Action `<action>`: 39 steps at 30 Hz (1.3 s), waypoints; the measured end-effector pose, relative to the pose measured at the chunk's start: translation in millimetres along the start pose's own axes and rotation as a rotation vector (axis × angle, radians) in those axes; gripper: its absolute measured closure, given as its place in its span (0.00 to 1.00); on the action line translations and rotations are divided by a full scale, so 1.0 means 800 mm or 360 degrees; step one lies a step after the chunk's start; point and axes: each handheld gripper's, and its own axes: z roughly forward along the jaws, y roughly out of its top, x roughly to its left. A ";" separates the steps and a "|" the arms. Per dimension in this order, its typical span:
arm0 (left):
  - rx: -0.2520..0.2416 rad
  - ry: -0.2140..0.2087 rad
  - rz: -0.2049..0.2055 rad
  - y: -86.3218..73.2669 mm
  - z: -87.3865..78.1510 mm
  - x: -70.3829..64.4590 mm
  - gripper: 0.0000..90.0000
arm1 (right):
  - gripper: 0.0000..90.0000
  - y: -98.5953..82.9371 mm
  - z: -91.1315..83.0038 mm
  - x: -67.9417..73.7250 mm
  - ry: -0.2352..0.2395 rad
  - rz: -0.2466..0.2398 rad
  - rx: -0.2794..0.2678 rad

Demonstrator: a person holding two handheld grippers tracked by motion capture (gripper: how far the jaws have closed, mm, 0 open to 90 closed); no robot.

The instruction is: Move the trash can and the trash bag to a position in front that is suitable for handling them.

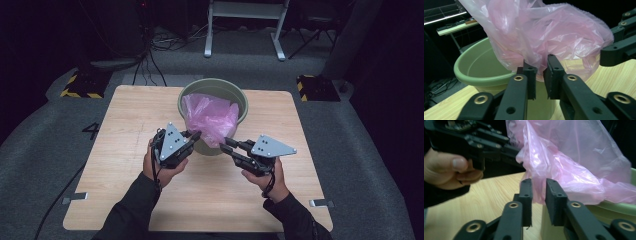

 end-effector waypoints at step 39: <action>0.0064 0.0071 0.0045 0.002 0.008 -0.003 0.42 | 0.99 0.060 0.045 -0.010 -0.0130 -0.0494 0.0317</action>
